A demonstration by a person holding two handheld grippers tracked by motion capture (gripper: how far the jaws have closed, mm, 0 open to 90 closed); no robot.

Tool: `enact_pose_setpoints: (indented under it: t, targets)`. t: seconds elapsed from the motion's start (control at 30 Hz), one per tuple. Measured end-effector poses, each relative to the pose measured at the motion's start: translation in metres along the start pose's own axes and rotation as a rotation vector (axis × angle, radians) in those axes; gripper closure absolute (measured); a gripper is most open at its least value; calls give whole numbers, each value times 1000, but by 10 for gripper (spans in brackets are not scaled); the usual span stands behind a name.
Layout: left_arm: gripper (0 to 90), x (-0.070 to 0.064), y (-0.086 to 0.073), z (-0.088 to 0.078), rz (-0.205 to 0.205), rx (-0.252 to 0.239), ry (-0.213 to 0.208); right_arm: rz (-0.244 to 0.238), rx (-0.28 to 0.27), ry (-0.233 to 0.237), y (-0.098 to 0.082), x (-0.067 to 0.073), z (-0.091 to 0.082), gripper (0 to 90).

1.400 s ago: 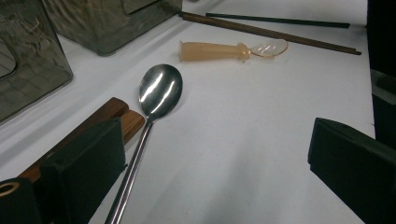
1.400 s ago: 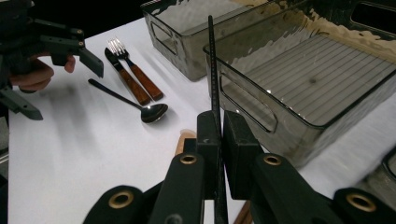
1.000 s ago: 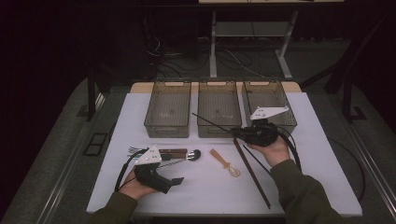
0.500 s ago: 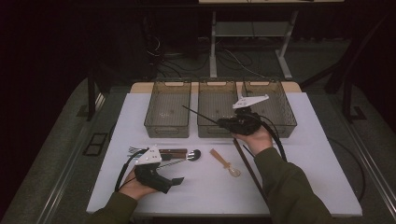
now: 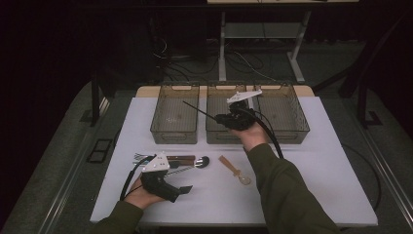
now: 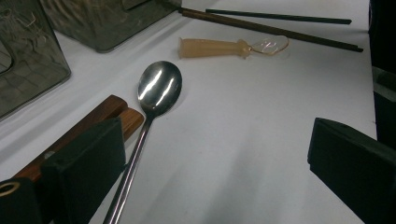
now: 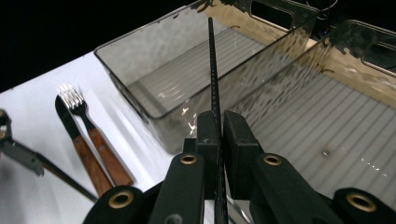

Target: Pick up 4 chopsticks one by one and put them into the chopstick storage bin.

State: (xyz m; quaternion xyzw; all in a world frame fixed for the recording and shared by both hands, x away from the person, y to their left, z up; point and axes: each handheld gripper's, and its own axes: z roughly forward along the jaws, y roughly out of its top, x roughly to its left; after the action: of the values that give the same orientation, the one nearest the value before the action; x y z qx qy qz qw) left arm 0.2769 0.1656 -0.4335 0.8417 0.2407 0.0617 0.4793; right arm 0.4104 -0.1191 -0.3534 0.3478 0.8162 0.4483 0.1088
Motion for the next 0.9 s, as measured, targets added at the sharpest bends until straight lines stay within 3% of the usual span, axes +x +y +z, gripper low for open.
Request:
enact_pose_setpoints:
  t: [0.9]
  targets:
    - [32, -1, 1, 1, 9, 0, -13, 22, 29, -44, 48, 12, 83, 850]
